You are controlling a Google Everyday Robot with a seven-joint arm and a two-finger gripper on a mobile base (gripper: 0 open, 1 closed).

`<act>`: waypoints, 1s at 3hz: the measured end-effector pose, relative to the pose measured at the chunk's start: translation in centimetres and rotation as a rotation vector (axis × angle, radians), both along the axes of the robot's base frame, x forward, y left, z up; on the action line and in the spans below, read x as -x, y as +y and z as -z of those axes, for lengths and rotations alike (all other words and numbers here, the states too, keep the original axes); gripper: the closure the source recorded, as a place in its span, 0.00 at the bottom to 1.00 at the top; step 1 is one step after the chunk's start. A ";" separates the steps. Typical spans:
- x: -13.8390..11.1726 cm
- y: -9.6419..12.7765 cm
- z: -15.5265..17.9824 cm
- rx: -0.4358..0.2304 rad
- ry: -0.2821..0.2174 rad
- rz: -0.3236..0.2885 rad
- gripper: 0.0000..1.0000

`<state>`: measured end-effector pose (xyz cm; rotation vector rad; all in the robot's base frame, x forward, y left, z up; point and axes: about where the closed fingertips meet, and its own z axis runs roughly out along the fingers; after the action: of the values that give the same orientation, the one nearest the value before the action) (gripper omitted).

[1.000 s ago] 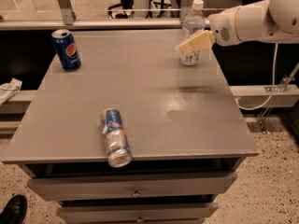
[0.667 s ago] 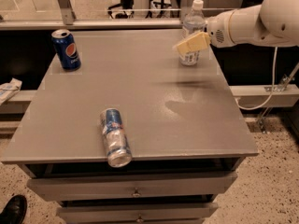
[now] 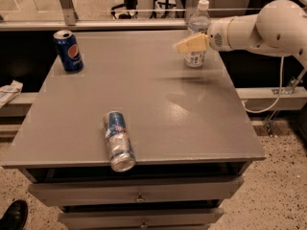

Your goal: Move blue plastic bottle near pepsi can

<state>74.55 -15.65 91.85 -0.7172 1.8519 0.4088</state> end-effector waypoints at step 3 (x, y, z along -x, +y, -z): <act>-2.2 0.7 -0.9 -0.079 -0.068 0.043 0.62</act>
Offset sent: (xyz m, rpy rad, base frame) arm 0.0227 0.0014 0.0061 0.0904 -0.0648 -0.0606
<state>76.78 -14.91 92.74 -0.6294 1.7746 0.4228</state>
